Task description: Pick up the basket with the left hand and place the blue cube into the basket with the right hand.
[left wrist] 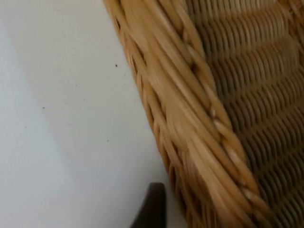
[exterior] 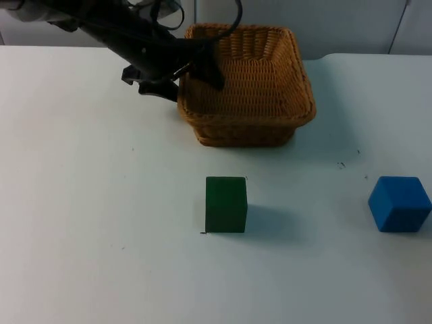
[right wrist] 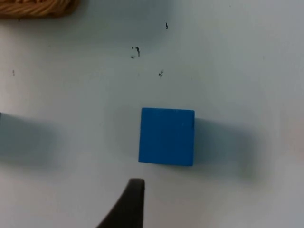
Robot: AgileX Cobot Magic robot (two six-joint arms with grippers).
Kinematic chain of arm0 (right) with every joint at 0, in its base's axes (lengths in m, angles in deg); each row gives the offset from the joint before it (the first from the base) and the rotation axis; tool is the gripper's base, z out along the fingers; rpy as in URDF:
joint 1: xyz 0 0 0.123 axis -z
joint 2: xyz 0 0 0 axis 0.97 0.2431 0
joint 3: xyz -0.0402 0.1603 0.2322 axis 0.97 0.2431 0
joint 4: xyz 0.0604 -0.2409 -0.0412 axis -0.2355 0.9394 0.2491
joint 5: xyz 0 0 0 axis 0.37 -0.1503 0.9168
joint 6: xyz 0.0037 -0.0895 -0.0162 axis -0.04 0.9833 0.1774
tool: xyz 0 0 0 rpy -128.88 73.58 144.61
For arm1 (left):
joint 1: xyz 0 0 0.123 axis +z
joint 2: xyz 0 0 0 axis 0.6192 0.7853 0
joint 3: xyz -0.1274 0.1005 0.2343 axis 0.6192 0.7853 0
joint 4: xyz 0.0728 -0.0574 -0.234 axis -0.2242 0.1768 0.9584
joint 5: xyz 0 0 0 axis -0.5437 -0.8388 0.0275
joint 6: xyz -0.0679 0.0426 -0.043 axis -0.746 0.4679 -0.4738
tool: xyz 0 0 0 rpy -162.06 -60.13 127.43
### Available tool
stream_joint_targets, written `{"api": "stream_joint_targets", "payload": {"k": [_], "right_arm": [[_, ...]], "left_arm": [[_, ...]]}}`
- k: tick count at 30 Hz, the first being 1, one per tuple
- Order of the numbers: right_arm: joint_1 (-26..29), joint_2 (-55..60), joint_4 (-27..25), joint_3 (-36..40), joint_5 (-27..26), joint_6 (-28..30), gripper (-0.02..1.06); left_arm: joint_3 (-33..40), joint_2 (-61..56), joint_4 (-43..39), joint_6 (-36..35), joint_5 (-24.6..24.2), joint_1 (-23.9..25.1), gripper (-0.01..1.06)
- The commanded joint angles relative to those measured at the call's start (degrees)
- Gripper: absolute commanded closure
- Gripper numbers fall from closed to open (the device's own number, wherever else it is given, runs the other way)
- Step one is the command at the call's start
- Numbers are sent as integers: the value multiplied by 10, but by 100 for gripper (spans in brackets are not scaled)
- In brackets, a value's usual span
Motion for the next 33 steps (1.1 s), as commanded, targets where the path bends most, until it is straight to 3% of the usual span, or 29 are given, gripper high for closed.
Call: {"api": "stream_joint_targets", "payload": {"k": [1,2,6,7,10,20,33], "right_arm": [[0,0,-1,-3,-9,4,9],[0,0,-1,-3,-9,4,9],[0,0,-1,-3,-11,4,9],[0,0,-1,-3,-11,4,9],[0,0,-4,-3,-12,4,9],[0,0,-4,-3,-12,4,10],[0,0,-8,-3,-1,4,10]], "left_arm": [[-5,-1,0,-7,3,-5,47],[-5,-1,0,-7,3,-5,47],[-5,-1,0,-5,16,-5,81],[-5,-1,0,-5,16,-5,81],[-5,-1,2,-13,31,-5,105],[-5,-11,17,-121,86,-5,105],[-5,-69,-8,-207,45,0,105]]}}
